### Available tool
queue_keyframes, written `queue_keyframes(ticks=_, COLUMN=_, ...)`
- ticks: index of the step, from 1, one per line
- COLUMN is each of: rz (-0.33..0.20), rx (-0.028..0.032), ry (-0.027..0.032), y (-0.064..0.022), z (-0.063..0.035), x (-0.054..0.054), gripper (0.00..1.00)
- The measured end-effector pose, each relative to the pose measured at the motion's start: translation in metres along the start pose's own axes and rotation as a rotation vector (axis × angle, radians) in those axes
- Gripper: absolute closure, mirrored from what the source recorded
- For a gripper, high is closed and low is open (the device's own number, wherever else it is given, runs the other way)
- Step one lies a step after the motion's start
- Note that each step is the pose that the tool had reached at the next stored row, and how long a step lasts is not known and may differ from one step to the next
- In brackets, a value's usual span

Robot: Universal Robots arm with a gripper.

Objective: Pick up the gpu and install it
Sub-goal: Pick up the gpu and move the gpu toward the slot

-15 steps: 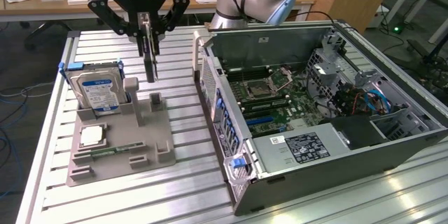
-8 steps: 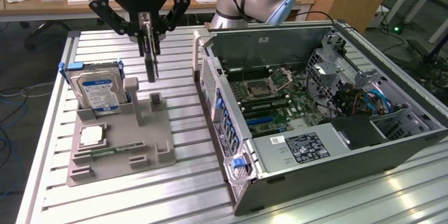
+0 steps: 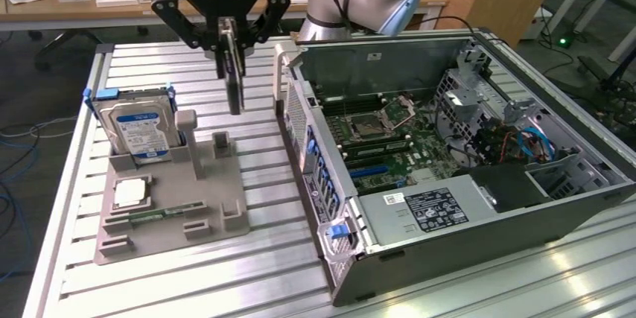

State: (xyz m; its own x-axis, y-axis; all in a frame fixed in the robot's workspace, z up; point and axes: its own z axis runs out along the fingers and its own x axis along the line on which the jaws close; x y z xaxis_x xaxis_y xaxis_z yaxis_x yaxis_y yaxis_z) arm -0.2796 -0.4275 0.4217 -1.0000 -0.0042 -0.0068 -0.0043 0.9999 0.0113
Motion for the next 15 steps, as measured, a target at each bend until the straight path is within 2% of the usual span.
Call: queue_keyframes(ticks=15, rz=0.000, rx=0.0001, ry=0.0003, y=-0.0002, z=0.0007, x=-0.042, gripper=0.72)
